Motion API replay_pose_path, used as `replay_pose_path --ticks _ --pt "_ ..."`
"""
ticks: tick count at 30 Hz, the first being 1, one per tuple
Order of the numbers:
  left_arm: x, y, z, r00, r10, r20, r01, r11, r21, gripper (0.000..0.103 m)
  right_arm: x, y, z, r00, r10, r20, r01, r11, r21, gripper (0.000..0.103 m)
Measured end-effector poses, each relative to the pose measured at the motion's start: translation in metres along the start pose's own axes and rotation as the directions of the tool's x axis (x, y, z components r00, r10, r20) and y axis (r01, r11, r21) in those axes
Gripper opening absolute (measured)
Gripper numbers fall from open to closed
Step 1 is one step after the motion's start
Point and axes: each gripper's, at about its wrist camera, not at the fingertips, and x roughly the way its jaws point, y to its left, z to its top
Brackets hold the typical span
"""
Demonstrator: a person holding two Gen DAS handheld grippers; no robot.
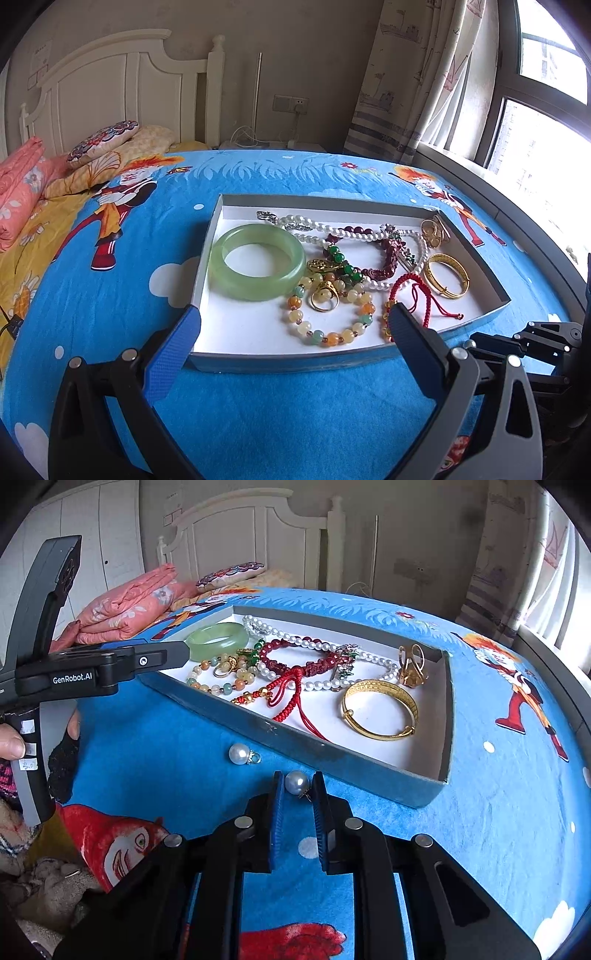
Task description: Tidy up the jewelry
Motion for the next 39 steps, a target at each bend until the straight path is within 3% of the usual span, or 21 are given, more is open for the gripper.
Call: replay_pose_path --ticks 4,9,17,20,25,26,29,31,39 --pt "-0.008 -0.011 -0.005 0.999 0.034 0.005 -0.034 0.998 0.046 0.1 -0.008 -0.012 -0.008 1.0 -0.011 0.015 0.011 1.0 0.025 0.016" --pt "-0.017 -0.038 -0.017 1.0 0.005 -0.007 -0.005 0.994 0.112 0.1 -0.015 -0.028 -0.018 0.999 -0.019 0.036 0.017 0.998 0.062 0.016" --pt "-0.002 -0.092 -0.027 0.998 -0.01 -0.064 0.028 0.957 0.287 0.1 -0.016 -0.029 -0.023 0.997 -0.04 0.061 0.037 0.998 0.046 0.016" --pt "0.003 -0.109 -0.031 0.996 -0.01 -0.086 0.038 0.942 0.333 0.09 -0.017 -0.032 -0.024 0.997 -0.028 0.069 0.024 0.998 0.058 0.016" --pt "0.007 -0.118 -0.032 0.997 0.013 -0.073 0.015 0.931 0.366 0.089 -0.019 -0.035 -0.026 0.997 -0.014 0.077 0.009 0.998 0.068 0.016" --pt "0.005 -0.118 -0.032 0.998 0.009 -0.07 0.017 0.932 0.362 0.087 -0.019 -0.035 -0.027 0.997 -0.012 0.078 0.006 0.998 0.07 0.016" --pt "0.002 -0.119 -0.032 0.996 -0.011 -0.087 0.041 0.932 0.36 0.064 -0.02 -0.035 -0.027 0.997 -0.01 0.079 0.004 0.997 0.071 0.016" --pt "0.004 -0.121 -0.035 0.993 -0.021 -0.119 0.063 0.933 0.355 0.043 -0.02 -0.035 -0.027 0.997 -0.01 0.079 0.005 0.997 0.071 0.016" --pt "0.02 -0.124 -0.034 0.983 -0.015 -0.181 0.069 0.952 0.298 0.04 -0.019 -0.036 -0.028 0.997 -0.003 0.082 -0.003 0.997 0.075 0.016"
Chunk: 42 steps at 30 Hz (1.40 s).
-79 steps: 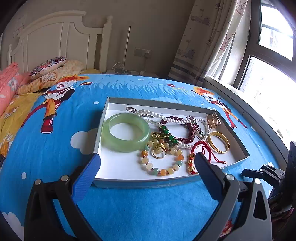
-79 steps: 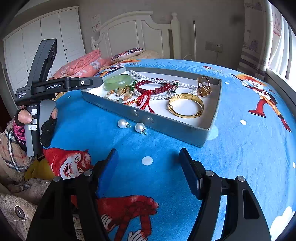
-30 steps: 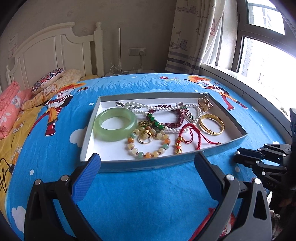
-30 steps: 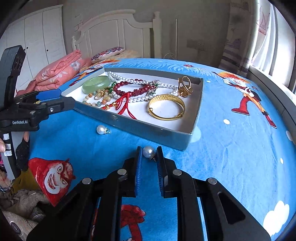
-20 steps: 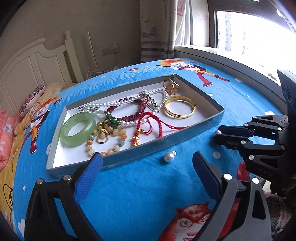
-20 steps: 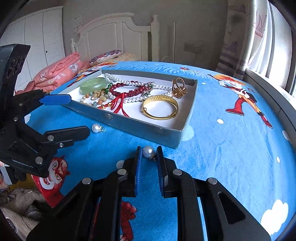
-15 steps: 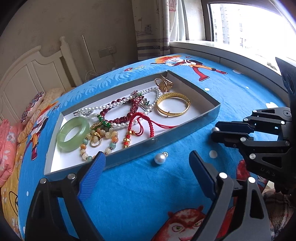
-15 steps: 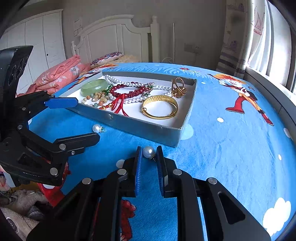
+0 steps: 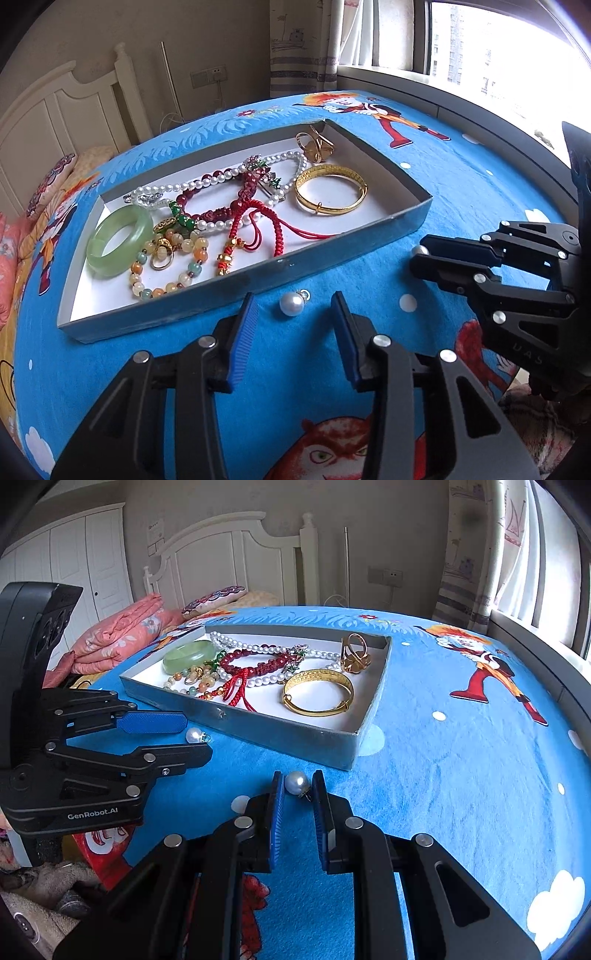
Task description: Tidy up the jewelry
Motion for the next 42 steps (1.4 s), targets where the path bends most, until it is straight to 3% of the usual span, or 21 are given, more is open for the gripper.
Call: replay_pose_path --ticks 6,17,24,31,36,42 --pt "0.002 -0.007 0.001 0.999 -0.037 0.015 0.037 0.999 0.008 0.013 0.0 0.0 0.0 1.0 0.005 0.002 -0.005 1.0 0.002 0.016" --pt "-0.001 -0.005 -0.003 0.996 -0.069 0.054 0.069 0.998 0.002 0.013 -0.002 0.0 -0.002 1.0 0.004 0.01 -0.004 1.0 0.001 0.016" --pt "-0.018 0.001 -0.01 0.989 -0.068 0.135 0.069 0.998 -0.003 0.013 -0.008 0.005 -0.008 1.0 0.012 0.024 -0.011 1.0 -0.028 0.016" --pt "-0.04 0.032 -0.019 0.978 -0.032 0.207 0.05 0.996 -0.08 0.013 -0.015 0.013 -0.009 0.999 0.013 0.051 -0.01 0.998 -0.062 0.016" --pt "-0.05 0.052 -0.021 0.972 -0.005 0.236 0.037 0.991 -0.129 0.013 -0.025 0.018 -0.001 0.995 0.029 0.099 -0.022 0.997 -0.076 0.016" --pt "-0.05 0.055 -0.01 0.967 -0.028 0.253 0.063 0.989 -0.134 0.013 -0.023 0.021 0.019 0.992 0.04 0.123 -0.029 0.996 -0.088 0.016"
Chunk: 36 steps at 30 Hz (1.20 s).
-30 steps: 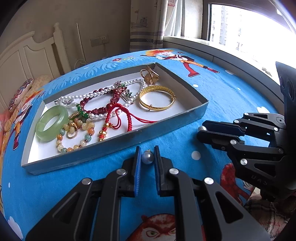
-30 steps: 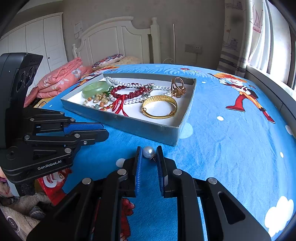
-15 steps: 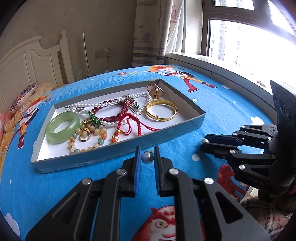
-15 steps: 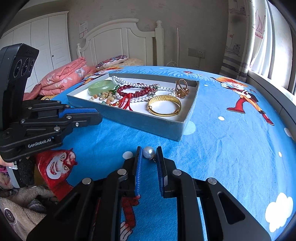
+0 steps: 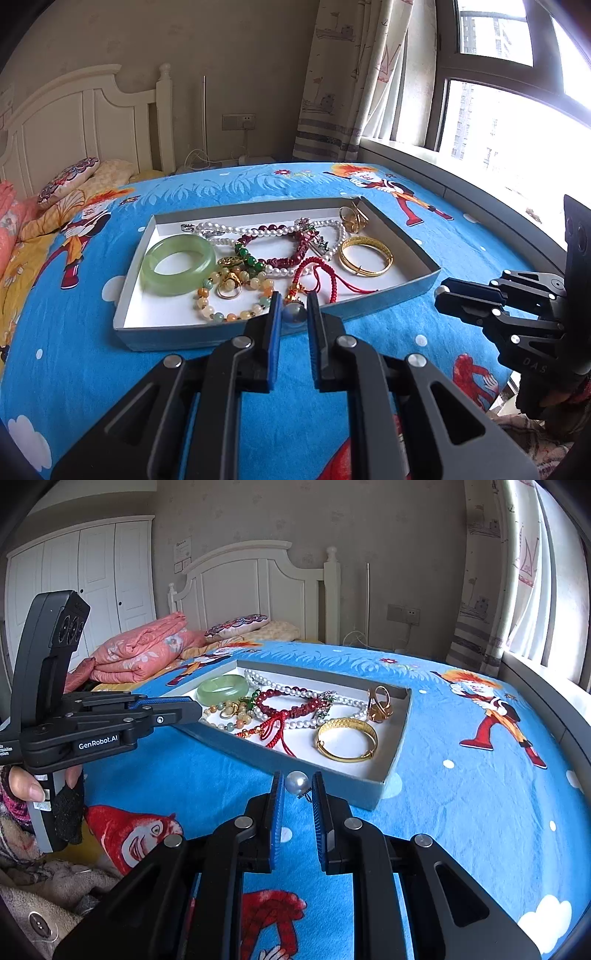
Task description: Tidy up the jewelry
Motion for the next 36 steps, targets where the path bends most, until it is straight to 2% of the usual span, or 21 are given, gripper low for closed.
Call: replay_pose_path --ticks 3,7,14,18,25,36 --pt "0.008 -0.01 0.01 0.999 -0.034 -0.005 0.034 0.999 0.017 0.013 0.007 0.001 0.011 1.0 -0.017 -0.008 0.017 1.0 -0.018 0.016" --pt "0.022 -0.024 0.023 0.999 -0.039 -0.01 0.039 0.998 0.052 0.013 0.016 -0.001 0.02 0.999 -0.047 -0.025 0.047 0.999 -0.02 0.016" --pt "0.047 -0.03 0.039 0.998 -0.063 -0.025 0.064 0.997 0.035 0.013 0.025 -0.025 0.036 0.999 -0.042 -0.018 0.042 0.998 0.052 0.016" --pt "0.059 -0.035 0.041 0.997 -0.063 -0.046 0.064 0.998 0.025 0.013 0.035 -0.034 0.045 0.999 -0.04 -0.026 0.042 0.996 0.076 0.016" --pt "0.077 -0.045 0.042 0.996 -0.021 -0.083 0.025 0.999 0.047 0.013 0.059 -0.044 0.049 0.995 -0.035 -0.091 0.045 0.993 0.107 0.016" --pt "0.088 -0.037 0.042 0.994 -0.016 -0.107 0.017 1.0 0.008 0.013 0.064 -0.043 0.049 0.993 -0.046 -0.105 0.056 0.994 0.099 0.016"
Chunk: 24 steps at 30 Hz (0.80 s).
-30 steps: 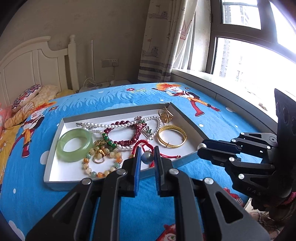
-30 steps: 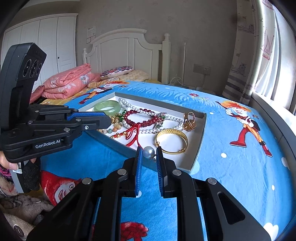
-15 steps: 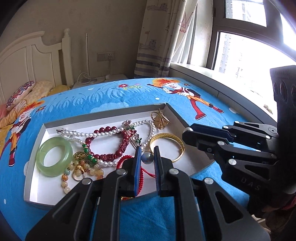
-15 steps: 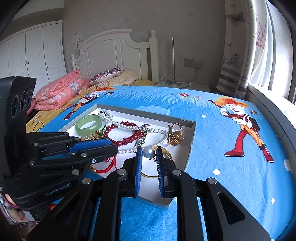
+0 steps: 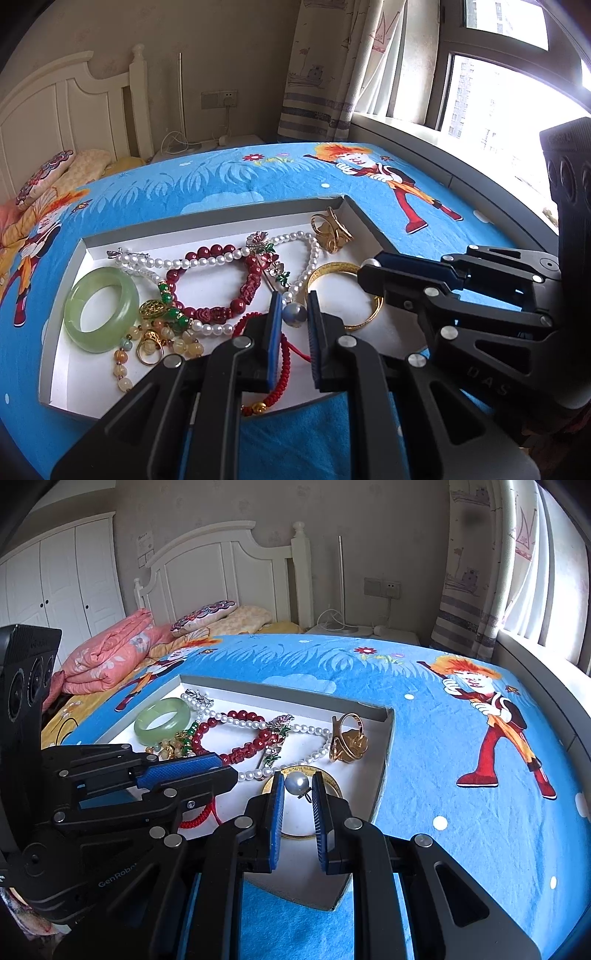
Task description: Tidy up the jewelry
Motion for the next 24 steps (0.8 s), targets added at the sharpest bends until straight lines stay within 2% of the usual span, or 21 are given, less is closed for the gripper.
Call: replay_pose_path --ticks 12,13,14,16,17,18,19,20,21,24 --pt "-0.002 0.0 -0.001 1.0 0.008 0.0 -0.008 1.0 0.002 0.014 0.006 0.0 0.002 1.0 -0.007 -0.024 0.007 1.0 0.002 0.017" --pt "-0.003 0.0 -0.001 1.0 0.015 0.002 -0.015 1.0 0.006 0.022 0.006 -0.001 0.002 1.0 -0.015 -0.023 0.015 1.0 0.004 0.022" --pt "-0.004 0.0 -0.001 1.0 0.029 0.005 -0.029 1.0 0.007 0.026 0.005 -0.002 0.002 0.999 -0.026 -0.019 0.026 1.0 0.013 0.023" --pt "-0.008 0.005 -0.001 0.998 0.065 0.017 -0.065 0.998 -0.004 0.059 0.002 -0.006 0.001 1.0 -0.028 0.0 0.028 0.999 0.038 0.026" --pt "-0.013 0.01 -0.001 0.996 0.085 0.032 -0.085 0.996 -0.015 0.068 -0.002 -0.007 0.0 1.0 -0.027 0.016 0.026 0.998 0.057 0.037" --pt "-0.019 0.015 -0.002 0.993 0.108 0.05 -0.107 0.994 -0.025 0.083 -0.005 -0.008 -0.001 0.999 -0.032 0.032 0.029 0.997 0.077 0.045" --pt "-0.026 0.021 -0.004 0.989 0.133 0.072 -0.13 0.991 -0.035 0.092 -0.008 -0.008 -0.001 0.998 -0.041 0.044 0.037 0.995 0.097 0.061" --pt "-0.033 0.027 -0.005 0.984 0.15 0.092 -0.146 0.988 -0.045 0.096 -0.01 -0.007 -0.002 0.998 -0.045 0.054 0.039 0.993 0.11 0.071" --pt "-0.039 0.033 -0.007 0.98 0.168 0.11 -0.163 0.985 -0.053 0.101 -0.012 -0.003 -0.002 0.997 -0.042 0.062 0.035 0.992 0.118 0.073" --pt "-0.052 0.052 -0.011 0.968 0.219 0.125 -0.212 0.975 -0.066 0.101 -0.01 0.012 -0.002 0.995 -0.078 0.062 0.069 0.988 0.138 0.083"
